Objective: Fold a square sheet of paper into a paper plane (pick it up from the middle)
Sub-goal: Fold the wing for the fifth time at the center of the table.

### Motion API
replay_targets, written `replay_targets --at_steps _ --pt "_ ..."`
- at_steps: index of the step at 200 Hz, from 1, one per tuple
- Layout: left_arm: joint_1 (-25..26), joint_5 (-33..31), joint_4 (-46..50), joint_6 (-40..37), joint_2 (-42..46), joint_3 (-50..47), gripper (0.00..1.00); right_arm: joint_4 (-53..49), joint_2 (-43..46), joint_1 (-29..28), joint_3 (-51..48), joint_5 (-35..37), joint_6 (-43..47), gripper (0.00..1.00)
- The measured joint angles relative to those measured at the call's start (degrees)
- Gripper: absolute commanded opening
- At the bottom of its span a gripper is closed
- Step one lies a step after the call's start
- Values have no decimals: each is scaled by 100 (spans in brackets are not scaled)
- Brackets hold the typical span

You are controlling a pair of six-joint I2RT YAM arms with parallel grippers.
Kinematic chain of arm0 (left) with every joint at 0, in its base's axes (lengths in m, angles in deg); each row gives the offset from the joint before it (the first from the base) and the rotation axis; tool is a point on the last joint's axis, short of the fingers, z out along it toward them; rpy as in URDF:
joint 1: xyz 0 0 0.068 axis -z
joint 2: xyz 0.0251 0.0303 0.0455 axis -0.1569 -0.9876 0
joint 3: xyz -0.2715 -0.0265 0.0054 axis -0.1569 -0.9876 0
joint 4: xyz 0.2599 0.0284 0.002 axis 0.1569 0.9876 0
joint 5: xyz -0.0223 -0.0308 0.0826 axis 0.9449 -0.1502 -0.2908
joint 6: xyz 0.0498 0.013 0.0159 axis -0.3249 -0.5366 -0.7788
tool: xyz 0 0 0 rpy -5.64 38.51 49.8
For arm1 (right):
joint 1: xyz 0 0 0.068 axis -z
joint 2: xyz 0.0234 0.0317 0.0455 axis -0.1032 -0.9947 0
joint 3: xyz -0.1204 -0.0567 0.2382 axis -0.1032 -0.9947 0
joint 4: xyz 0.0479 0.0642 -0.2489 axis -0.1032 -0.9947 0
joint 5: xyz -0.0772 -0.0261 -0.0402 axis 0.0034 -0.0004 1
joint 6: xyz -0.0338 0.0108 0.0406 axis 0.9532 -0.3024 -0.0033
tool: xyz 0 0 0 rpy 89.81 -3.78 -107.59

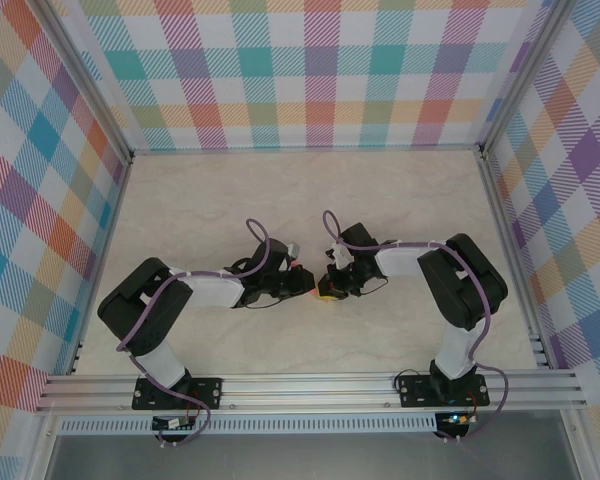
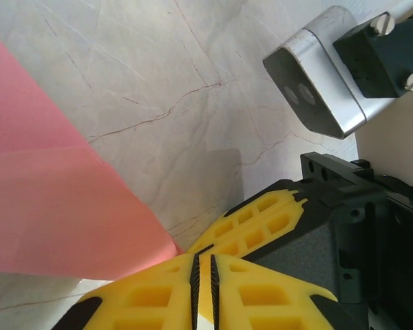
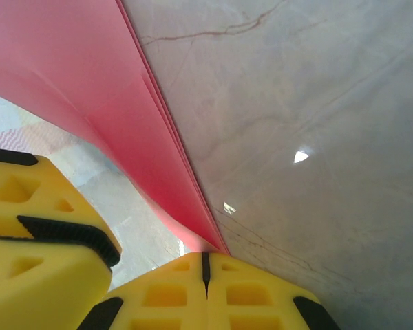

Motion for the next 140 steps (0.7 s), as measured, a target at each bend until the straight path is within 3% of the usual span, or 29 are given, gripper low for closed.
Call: replay_targets --at_steps 140 --pt "7 -328 389 -26 -295 186 11 24 -68 42 0 -151 0 1"
